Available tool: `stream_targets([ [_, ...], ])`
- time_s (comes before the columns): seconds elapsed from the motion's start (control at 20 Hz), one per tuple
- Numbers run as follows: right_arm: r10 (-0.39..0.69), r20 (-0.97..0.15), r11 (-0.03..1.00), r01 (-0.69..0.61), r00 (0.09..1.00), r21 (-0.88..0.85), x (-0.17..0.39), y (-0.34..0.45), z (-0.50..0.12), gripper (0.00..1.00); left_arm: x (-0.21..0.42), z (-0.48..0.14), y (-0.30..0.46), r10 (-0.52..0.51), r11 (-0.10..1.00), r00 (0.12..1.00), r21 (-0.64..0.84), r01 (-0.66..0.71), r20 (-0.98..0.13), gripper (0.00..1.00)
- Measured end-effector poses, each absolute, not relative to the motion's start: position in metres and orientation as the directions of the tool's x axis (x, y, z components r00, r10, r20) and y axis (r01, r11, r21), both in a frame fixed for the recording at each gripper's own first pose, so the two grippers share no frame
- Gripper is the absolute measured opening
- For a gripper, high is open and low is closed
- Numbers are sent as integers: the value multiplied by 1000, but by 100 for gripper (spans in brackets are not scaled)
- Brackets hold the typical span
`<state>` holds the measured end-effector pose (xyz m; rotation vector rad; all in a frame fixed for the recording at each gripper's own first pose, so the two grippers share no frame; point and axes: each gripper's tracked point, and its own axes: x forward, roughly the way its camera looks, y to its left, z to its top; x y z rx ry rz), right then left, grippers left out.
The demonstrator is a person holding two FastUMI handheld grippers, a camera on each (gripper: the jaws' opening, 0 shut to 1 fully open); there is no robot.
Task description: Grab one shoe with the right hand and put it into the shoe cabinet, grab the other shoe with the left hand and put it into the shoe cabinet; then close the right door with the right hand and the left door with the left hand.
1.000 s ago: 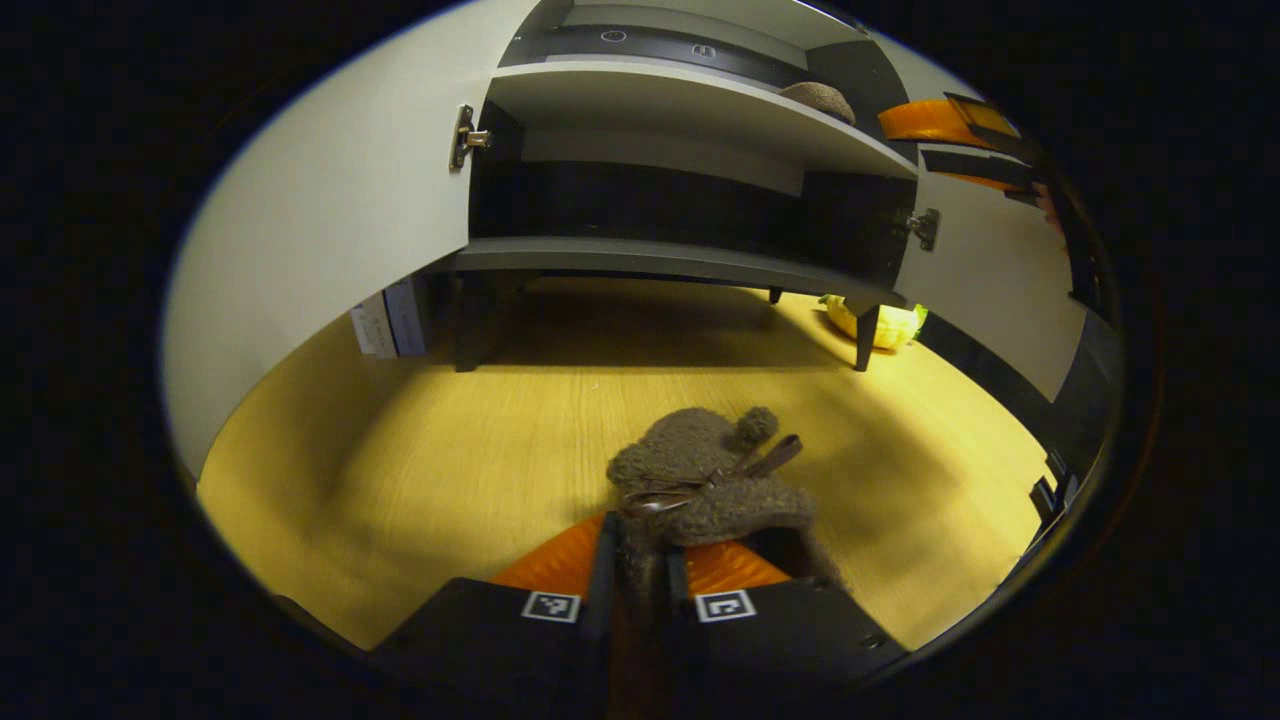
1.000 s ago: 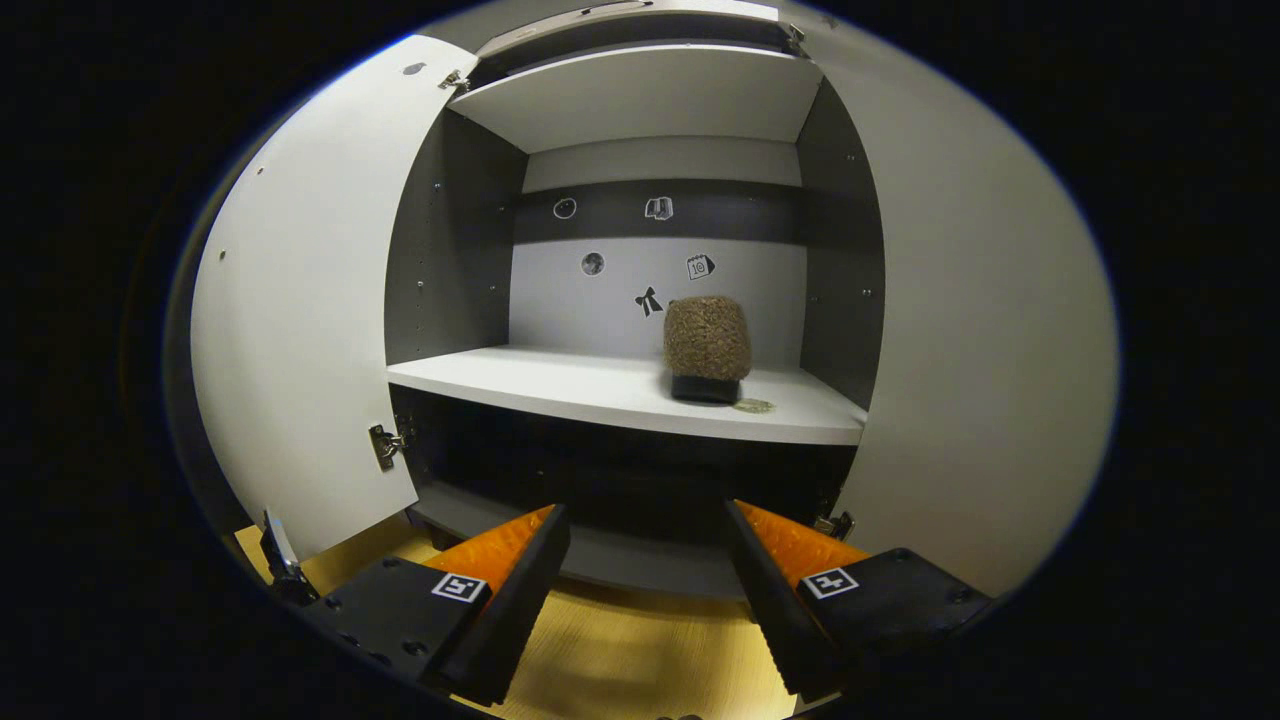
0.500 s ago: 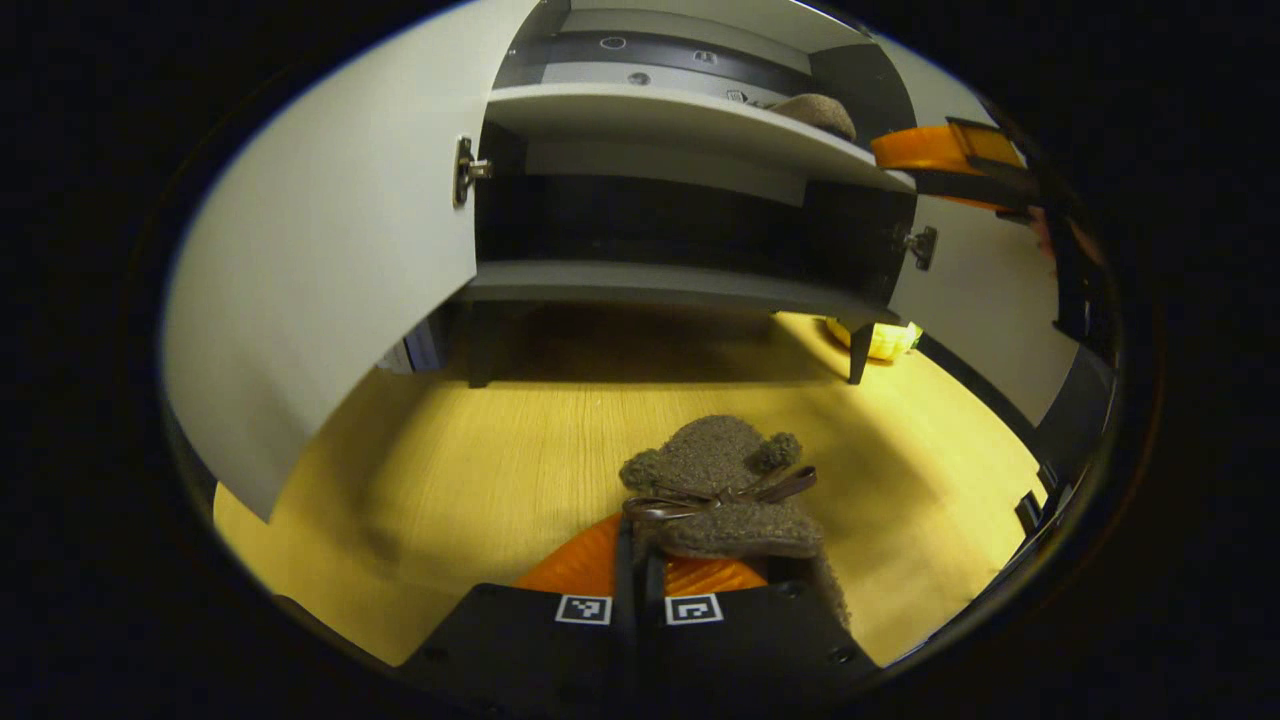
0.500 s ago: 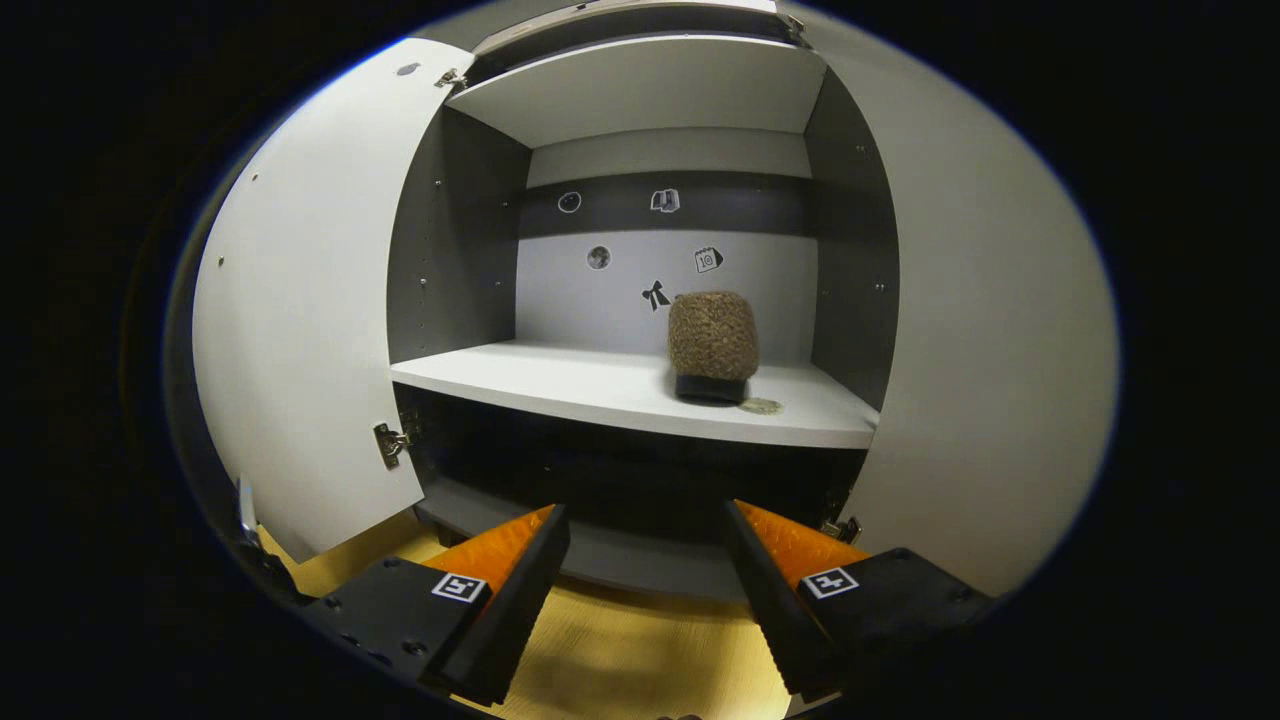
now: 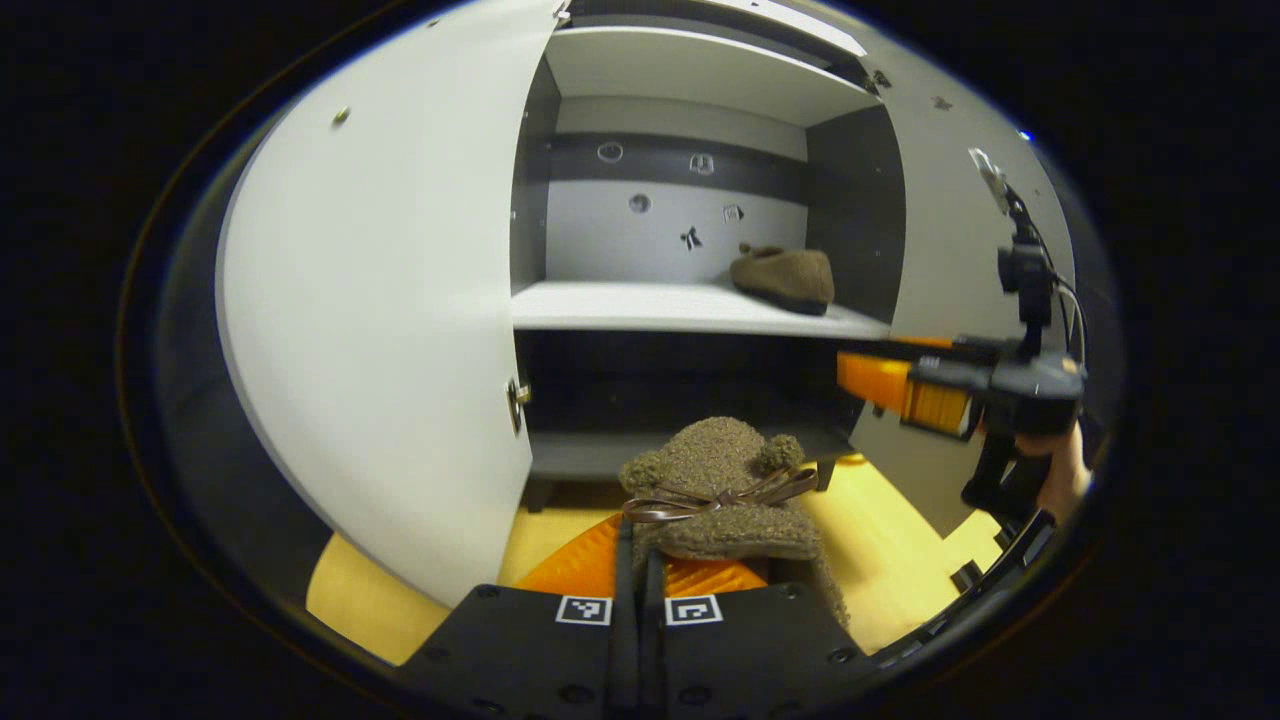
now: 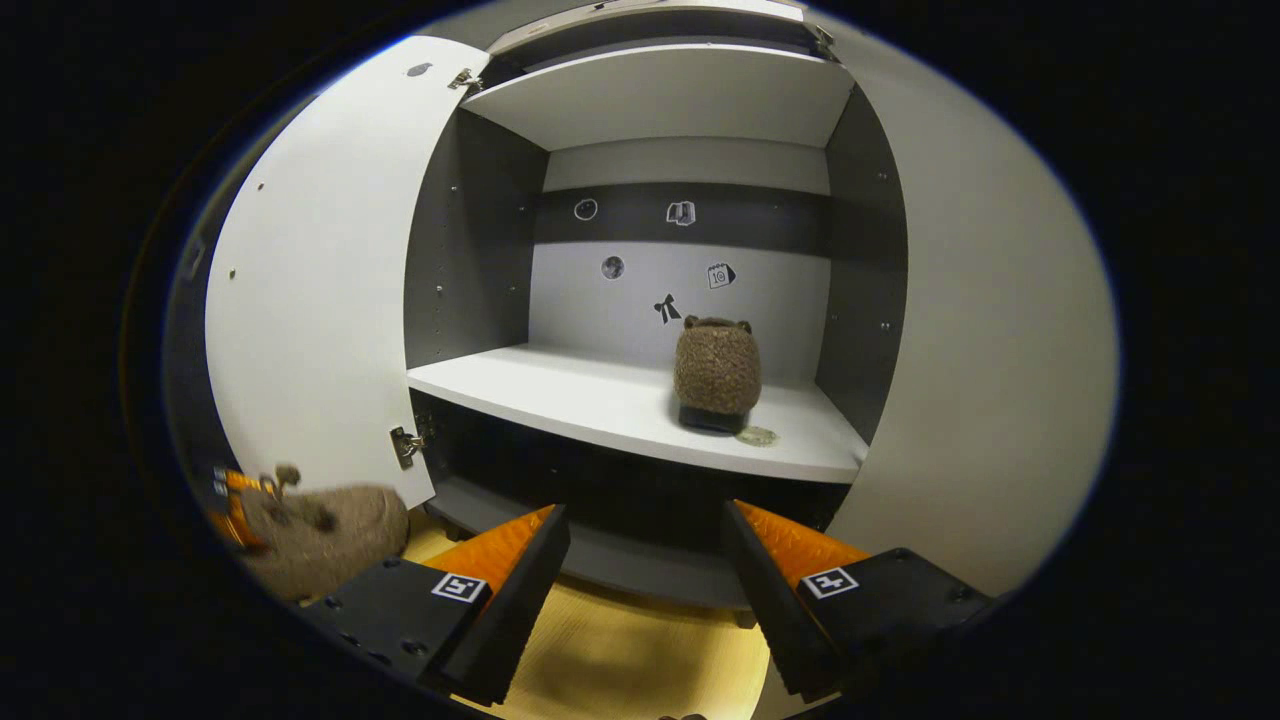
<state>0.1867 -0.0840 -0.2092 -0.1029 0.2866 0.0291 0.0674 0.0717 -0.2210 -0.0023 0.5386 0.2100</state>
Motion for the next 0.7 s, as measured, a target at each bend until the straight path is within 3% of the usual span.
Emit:
stream_targets([
  [0.35, 64, -265, 996, -79, 962, -45, 194, -75, -189, 98, 189, -95, 91, 210, 977, 924, 109, -184, -318, 5],
  [0.7, 129, -300, 987, -152, 945, -54, 204, -67, -199, 98, 314, -83, 119, 188, 980, 932, 117, -159, -309, 5],
])
